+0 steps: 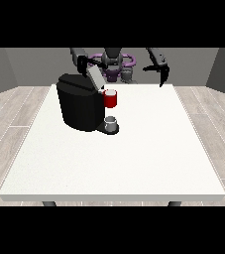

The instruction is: Insert the coffee pod into the coffee machine and close the lid

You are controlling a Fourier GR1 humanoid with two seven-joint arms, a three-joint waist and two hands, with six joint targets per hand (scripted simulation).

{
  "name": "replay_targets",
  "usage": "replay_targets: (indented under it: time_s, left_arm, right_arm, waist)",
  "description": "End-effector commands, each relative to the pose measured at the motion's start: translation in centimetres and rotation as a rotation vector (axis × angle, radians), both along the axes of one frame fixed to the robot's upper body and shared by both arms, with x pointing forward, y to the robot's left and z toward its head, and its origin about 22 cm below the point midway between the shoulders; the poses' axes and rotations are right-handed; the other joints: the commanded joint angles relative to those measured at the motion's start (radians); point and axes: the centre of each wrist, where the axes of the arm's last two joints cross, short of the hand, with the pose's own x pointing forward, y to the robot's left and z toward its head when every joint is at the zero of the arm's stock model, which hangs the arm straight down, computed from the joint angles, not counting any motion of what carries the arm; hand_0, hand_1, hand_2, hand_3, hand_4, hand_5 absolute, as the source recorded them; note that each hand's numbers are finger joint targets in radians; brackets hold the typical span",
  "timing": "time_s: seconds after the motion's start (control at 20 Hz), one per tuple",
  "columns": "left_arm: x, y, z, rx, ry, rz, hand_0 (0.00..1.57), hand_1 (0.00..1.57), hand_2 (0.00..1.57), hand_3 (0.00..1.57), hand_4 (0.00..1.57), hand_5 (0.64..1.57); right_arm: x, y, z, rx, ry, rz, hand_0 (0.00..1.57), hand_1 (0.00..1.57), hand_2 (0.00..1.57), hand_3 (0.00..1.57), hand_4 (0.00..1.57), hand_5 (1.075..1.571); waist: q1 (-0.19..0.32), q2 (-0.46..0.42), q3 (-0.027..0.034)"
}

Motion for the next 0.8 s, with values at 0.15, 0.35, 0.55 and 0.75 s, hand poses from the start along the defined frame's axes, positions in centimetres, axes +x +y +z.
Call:
replay_targets:
  time_s: [0.15, 0.35, 0.55, 0.75]
  left_arm:
    - [0.6, 2.1, 0.7, -0.011, -0.055, 0.011, 0.00, 0.00, 0.00, 0.00, 0.36, 1.571]
    - [0.8, 0.9, 1.8, 0.018, -0.032, 0.029, 0.00, 0.00, 0.00, 0.00, 0.37, 1.571]
    - [0.9, -0.5, 1.6, 0.007, -0.087, -0.036, 0.00, 0.00, 0.00, 0.00, 0.37, 1.571]
    - [1.6, 2.1, 1.9, 0.019, -0.090, 0.013, 0.00, 0.00, 0.00, 0.00, 0.39, 1.571]
  right_arm:
    - [3.1, -0.2, 3.1, 0.011, -0.023, -0.039, 0.00, 0.00, 0.00, 0.00, 0.42, 1.571]
    - [2.6, -0.5, 0.3, -0.004, 0.000, -0.022, 0.00, 0.00, 0.00, 0.00, 0.44, 1.571]
    - [4.5, -0.1, 3.1, 0.013, -0.046, -0.050, 0.00, 0.00, 0.00, 0.00, 0.24, 1.571]
    - [4.1, 0.1, 2.1, -0.010, -0.056, 0.028, 0.00, 0.00, 0.00, 0.00, 0.42, 1.571]
  waist:
    - [0.008, 0.068, -0.0002]
    - [0.009, 0.052, 0.0001]
    - [0.055, 0.083, 0.0002]
    - [0.017, 0.112, 0.0000]
